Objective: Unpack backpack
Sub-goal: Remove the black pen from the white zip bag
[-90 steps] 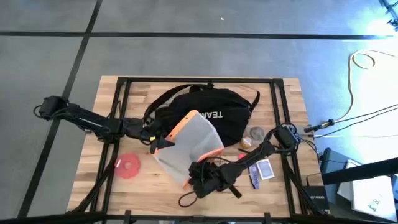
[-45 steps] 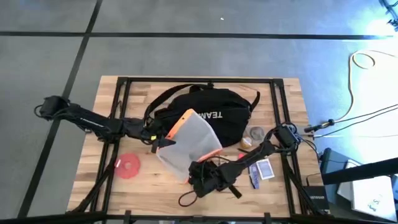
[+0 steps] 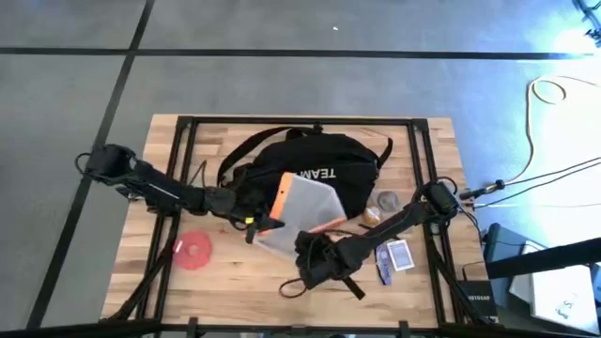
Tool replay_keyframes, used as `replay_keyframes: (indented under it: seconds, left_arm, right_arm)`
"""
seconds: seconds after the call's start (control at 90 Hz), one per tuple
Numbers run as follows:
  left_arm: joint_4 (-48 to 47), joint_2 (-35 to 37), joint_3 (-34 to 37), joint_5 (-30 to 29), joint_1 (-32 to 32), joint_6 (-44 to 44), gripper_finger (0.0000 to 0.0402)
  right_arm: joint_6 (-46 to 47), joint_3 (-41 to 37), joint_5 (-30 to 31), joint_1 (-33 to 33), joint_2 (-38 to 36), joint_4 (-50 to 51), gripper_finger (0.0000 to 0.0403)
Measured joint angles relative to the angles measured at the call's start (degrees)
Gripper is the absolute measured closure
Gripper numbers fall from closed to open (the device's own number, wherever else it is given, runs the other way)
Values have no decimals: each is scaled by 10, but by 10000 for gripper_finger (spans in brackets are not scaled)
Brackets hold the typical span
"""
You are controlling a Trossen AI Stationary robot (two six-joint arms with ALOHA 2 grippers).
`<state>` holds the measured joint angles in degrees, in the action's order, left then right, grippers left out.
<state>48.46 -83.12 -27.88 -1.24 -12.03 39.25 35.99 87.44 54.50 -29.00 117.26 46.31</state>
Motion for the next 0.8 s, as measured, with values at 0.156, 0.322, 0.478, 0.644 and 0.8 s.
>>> replay_keyframes:
  seconds: [0.156, 0.322, 0.478, 0.644, 0.8]
  left_arm:
    - [-2, -58, -58, 10, 1, -36, 401]
    - [2, -137, -147, 37, 12, -55, 401]
    - [1, -197, -243, 90, 20, -70, 402]
    - [-17, -227, -317, 94, 24, -125, 402]
    - [-85, -235, -368, 95, 39, -154, 402]
  right_arm:
    - [164, 0, 30, -45, -35, 194, 403]
    - [325, -18, 37, -106, -75, 338, 403]
    - [448, -54, 29, -147, -112, 418, 403]
    - [508, -110, 2, -181, -160, 438, 403]
    - [580, -179, -6, -219, -215, 433, 403]
